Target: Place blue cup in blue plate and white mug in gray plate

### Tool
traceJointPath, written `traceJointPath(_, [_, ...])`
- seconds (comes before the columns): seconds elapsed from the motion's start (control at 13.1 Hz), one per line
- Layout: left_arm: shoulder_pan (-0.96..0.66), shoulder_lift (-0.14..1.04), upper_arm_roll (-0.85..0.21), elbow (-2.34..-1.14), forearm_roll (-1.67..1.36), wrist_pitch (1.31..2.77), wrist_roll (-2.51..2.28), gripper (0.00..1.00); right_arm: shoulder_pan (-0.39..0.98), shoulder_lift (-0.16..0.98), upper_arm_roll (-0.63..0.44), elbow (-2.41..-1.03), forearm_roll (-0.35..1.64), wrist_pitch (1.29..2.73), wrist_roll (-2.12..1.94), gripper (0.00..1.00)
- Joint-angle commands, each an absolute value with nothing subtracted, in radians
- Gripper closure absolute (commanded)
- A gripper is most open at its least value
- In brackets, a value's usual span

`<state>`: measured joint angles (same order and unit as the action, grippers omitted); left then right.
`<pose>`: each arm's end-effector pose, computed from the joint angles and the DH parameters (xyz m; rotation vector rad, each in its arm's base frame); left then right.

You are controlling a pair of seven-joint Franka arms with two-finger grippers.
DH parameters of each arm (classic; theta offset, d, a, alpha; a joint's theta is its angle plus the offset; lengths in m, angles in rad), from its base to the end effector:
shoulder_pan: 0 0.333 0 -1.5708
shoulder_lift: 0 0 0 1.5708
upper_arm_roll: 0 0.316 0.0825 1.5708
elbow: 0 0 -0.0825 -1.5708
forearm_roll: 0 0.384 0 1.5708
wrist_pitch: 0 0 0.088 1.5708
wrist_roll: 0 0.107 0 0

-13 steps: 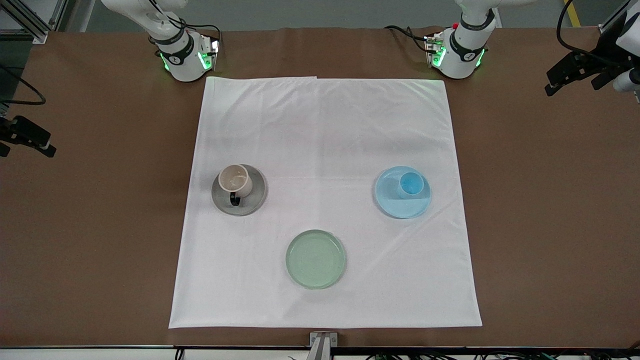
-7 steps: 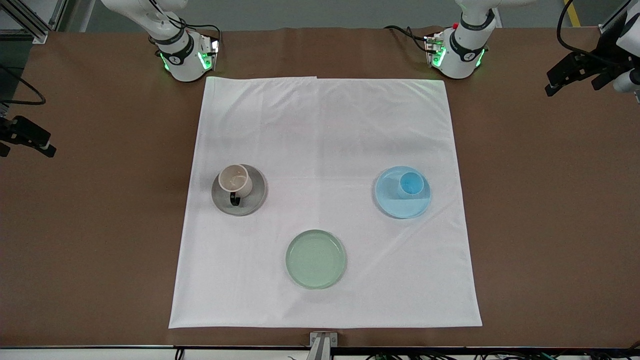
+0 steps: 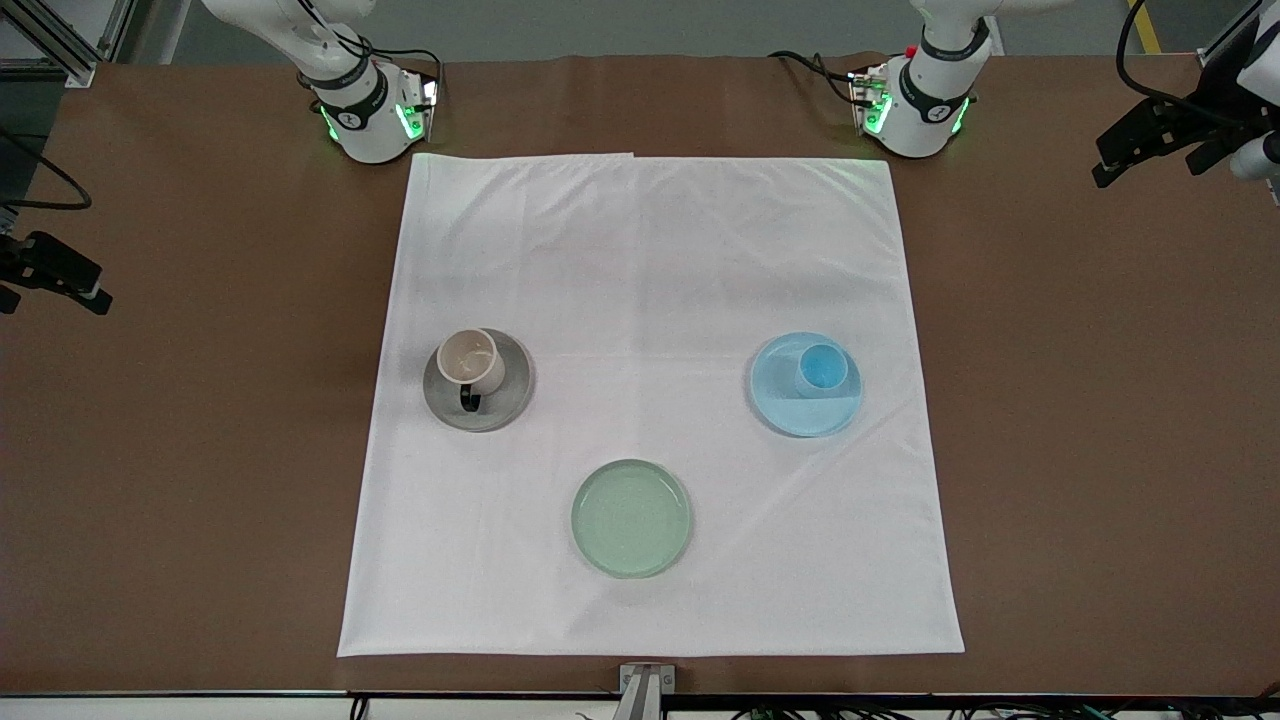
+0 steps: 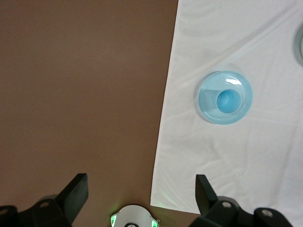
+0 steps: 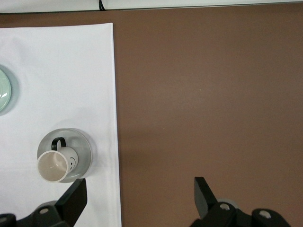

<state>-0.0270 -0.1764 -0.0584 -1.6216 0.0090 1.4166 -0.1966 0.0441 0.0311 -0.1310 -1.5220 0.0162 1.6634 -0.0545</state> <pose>0.4795 -0.0431 0.6789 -3.1133 -0.1769 0.0404 0.5720 -0.0469 0.6391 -3.1320 0.0512 -0.1743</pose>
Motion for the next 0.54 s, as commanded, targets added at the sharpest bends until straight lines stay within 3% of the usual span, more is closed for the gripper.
traceJointPath(0.0, [-0.023,-0.157,-0.058,-1.591,0.005,1.393,-0.187,0.0,0.029,0.038,-0.12,-1.502,0.014,1.647,-0.052,0.0])
traceJointPath(0.46, [-0.025,-0.149,-0.06,-1.592,0.005,1.393,-0.187,0.0,0.031,0.038,-0.12,-1.502,0.014,1.647,-0.054,0.0])
